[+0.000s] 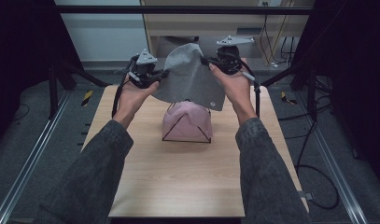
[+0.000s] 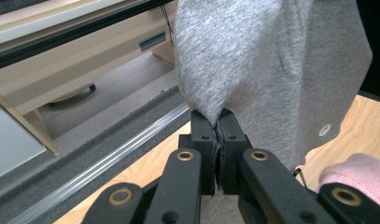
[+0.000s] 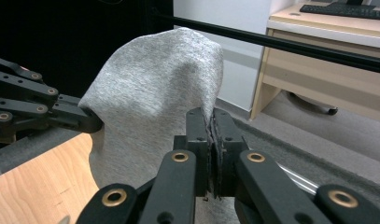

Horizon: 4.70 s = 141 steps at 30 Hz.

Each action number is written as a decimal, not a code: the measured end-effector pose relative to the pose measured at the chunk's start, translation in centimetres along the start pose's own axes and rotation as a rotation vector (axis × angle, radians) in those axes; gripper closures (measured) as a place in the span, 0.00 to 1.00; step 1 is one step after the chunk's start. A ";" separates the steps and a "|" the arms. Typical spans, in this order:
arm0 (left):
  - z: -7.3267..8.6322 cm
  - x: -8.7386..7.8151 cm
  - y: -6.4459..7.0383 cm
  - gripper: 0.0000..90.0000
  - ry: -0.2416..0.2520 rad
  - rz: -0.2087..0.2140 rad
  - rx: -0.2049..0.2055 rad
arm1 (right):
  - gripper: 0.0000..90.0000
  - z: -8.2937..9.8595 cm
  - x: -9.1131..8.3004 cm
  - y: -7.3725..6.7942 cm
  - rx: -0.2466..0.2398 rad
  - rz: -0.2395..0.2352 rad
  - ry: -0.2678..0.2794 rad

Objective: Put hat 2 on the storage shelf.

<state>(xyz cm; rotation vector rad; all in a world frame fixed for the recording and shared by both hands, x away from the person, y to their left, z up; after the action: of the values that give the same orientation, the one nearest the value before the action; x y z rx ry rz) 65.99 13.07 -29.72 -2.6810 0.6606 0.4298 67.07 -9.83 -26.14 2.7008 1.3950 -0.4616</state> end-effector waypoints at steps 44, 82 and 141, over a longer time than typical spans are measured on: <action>7.3 -0.3 1.7 0.98 -0.089 0.028 -0.013 | 0.97 6.6 1.2 -2.1 0.017 -0.063 -0.139; 11.2 0.6 3.2 0.97 -0.160 0.057 -0.023 | 0.97 10.2 2.3 -2.5 0.031 -0.075 -0.247; 13.1 -6.1 1.3 0.17 -0.202 -0.014 -0.063 | 0.26 11.5 -5.4 -3.3 0.100 0.082 -0.155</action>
<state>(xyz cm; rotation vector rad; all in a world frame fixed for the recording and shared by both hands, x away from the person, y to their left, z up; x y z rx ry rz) 57.49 19.52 -39.51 -2.6521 0.5772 0.7169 58.83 -14.39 -35.21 2.7186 1.2481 -0.7352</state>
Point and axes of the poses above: each handheld gripper's, and its own axes: x roughly forward along the jaws, z roughly out of its underside, y roughly to its right, the point moved 4 cm from there along x, roughly forward along the jaws, and after that the axes turned 14 degrees about -z, right-handed, at the moved point
